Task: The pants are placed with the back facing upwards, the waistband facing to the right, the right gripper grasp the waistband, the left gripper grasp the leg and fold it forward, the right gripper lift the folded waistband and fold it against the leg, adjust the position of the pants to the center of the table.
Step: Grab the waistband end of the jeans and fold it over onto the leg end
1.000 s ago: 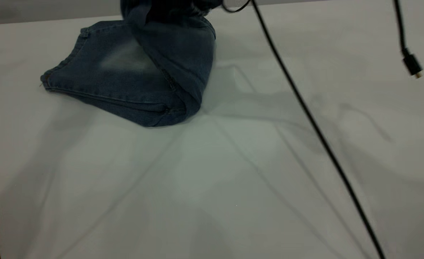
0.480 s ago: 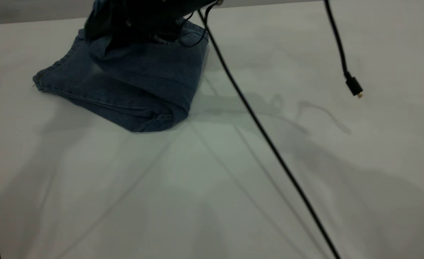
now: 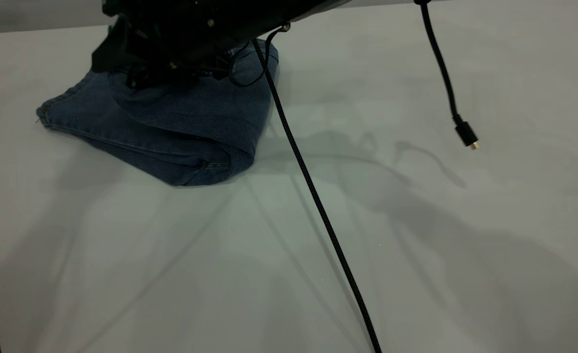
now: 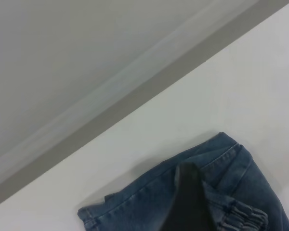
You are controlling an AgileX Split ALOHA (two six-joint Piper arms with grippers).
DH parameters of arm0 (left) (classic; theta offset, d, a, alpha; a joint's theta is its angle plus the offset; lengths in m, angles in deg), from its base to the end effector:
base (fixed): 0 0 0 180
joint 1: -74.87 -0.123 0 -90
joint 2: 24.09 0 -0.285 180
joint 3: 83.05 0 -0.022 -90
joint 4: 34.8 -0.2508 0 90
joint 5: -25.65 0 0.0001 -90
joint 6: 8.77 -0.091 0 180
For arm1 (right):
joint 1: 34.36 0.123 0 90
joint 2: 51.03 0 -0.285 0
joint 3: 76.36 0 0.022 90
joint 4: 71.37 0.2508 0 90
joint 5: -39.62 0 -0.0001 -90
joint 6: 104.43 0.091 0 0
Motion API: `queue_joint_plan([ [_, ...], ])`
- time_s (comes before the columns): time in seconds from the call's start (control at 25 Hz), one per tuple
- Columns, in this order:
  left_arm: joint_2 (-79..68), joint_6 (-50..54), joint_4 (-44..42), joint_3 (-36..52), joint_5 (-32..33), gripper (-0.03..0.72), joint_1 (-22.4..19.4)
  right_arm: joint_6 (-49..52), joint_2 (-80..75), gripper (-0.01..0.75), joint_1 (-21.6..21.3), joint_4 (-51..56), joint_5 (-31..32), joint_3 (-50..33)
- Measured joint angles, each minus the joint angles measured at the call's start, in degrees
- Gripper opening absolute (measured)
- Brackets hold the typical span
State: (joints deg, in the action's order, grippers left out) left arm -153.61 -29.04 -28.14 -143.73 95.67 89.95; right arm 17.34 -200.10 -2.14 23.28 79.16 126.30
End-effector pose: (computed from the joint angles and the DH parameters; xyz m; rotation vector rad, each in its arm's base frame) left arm 0.4482 -0.1311 0.3858 0.7355 2.3029 -0.1090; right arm 0.4079 0.3254 0.1005 -0.3396 2.3264 1.4013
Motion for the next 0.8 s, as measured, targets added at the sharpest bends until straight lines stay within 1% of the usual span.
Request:
queue_joint_plan([
  [0.12,0.0,0.0,0.0,0.0,0.0,0.504,0.0,1.13,0.0,0.477,-0.05,-0.11,0.63,0.0],
  [0.2,0.0,0.0,0.0,0.0,0.0,0.504,0.0,1.19,0.0,0.533,-0.05,-0.11,0.74,0.0],
  [0.28,0.0,0.0,0.0,0.0,-0.02,0.504,0.0,1.27,0.0,0.567,-0.05,-0.37,1.25,0.53],
  [0.4,0.0,0.0,0.0,0.05,-0.07,0.504,0.0,1.26,0.11,0.583,-0.05,-0.53,3.06,1.78],
  [0.56,0.0,0.0,0.0,0.05,-0.07,0.504,0.0,2.66,0.26,0.584,-0.5,-3.2,3.12,3.37],
  [0.68,0.0,0.0,-0.28,0.05,-0.07,0.504,0.0,5.77,0.37,0.585,-2.09,-7.56,1.78,4.01],
  [0.8,0.0,0.0,-0.26,0.1,-0.07,0.504,0.0,9.96,0.65,0.586,-4.61,-13.69,0.99,4.01],
])
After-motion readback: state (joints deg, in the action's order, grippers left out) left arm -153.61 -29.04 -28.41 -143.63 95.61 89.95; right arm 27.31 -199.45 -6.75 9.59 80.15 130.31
